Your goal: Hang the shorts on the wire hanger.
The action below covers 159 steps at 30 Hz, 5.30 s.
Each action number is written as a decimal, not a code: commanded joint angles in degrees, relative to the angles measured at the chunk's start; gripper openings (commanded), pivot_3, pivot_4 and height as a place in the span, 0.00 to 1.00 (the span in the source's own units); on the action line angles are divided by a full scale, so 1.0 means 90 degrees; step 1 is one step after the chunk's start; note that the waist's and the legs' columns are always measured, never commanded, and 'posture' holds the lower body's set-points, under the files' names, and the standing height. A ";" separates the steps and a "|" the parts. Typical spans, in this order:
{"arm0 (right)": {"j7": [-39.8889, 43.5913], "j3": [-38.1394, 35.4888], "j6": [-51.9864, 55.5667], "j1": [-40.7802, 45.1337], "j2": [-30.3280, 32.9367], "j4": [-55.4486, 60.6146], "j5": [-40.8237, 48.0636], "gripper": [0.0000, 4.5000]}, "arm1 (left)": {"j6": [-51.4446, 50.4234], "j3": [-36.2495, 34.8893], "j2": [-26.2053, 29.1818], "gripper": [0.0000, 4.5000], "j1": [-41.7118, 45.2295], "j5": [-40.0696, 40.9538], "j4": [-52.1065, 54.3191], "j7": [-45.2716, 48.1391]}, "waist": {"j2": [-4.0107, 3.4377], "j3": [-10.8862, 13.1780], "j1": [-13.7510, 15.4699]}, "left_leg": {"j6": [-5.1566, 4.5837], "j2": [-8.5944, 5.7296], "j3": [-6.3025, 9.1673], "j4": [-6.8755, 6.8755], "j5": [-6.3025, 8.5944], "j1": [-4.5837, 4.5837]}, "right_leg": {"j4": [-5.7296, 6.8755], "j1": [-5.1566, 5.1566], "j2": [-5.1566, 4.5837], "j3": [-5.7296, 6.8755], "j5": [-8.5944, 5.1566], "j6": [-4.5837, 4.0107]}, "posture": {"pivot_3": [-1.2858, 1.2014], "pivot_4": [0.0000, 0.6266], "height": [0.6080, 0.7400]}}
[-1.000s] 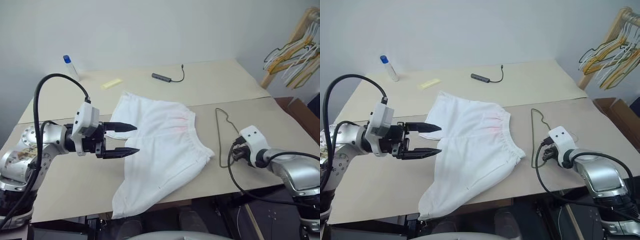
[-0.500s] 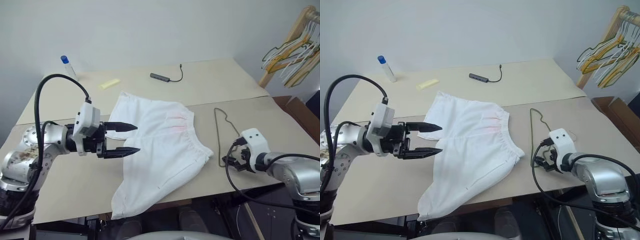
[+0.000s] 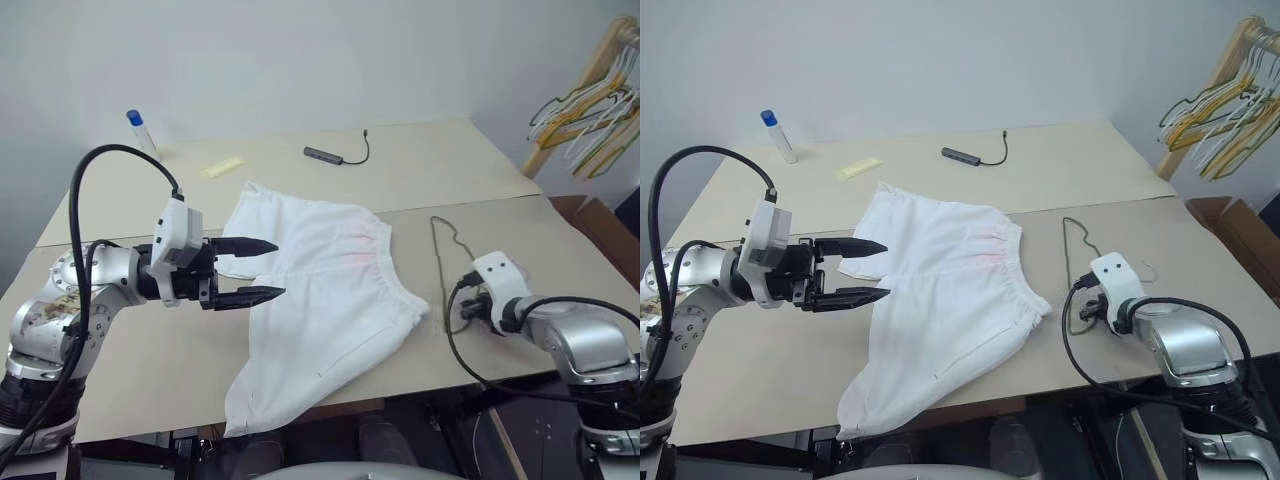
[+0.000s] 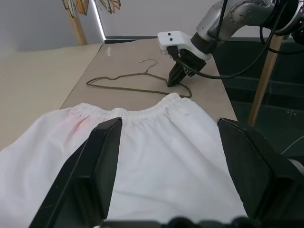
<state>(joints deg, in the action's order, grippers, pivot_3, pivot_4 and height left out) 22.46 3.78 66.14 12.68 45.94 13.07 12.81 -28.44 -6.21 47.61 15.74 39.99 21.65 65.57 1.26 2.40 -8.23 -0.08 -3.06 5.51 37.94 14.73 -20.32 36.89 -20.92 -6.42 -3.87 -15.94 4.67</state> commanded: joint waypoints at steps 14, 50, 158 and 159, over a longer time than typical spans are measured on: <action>-0.3045 0.0854 -0.9116 0.0865 0.1825 -0.2735 -0.4861 0.01 | -0.0694 0.0458 -0.1298 0.77 0.2474 -0.0289 -0.1592 -0.1236 | -0.0016 0.0011 -0.0370 | 0.0002 -0.0016 -0.0016 0.0005 -0.0002 -0.0015 | -0.0006 -0.0012 -0.0006 -0.0010 0.0013 0.0005 | 0.41 0.00 1.00; -0.2640 0.0633 -1.2018 0.2217 0.1153 -0.2908 -0.5779 0.12 | -0.0527 0.2173 -0.1511 0.00 0.3629 -0.2593 -0.3771 0.0433 | -0.0011 0.0013 -0.1115 | 0.0002 -0.0017 0.0004 0.0008 -0.0004 0.0016 | -0.0011 0.0038 -0.0007 -0.0007 0.0015 0.0017 | 0.41 0.00 1.00; 0.3810 -0.0958 0.1039 0.0866 0.0797 -0.2380 0.2488 0.00 | -0.0133 -0.0277 -0.0241 0.99 0.0507 -0.0423 -0.0803 0.0325 | -0.0051 -0.0021 0.0014 | -0.0006 -0.0014 0.0004 0.0104 0.0001 -0.0136 | 0.0070 -0.0126 -0.0004 -0.0004 0.0053 -0.0022 | 0.48 0.00 1.00; 0.3830 -0.0964 0.1037 0.0872 0.0806 -0.2401 0.2505 0.00 | -0.0126 -0.0293 -0.0223 0.99 0.0482 -0.0413 -0.0791 0.0316 | -0.0051 -0.0021 0.0024 | -0.0006 -0.0015 0.0004 0.0104 0.0001 -0.0136 | 0.0070 -0.0127 -0.0005 -0.0004 0.0053 -0.0022 | 0.48 0.00 1.00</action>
<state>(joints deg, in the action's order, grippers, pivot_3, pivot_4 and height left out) 55.87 -4.20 76.62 19.48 51.78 -9.57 34.68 -30.06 -6.98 44.76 19.85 35.38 12.86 68.69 0.80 2.22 -8.01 -0.14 -3.19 5.55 38.88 14.74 -21.54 37.51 -22.06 -6.46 -3.91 -15.47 4.47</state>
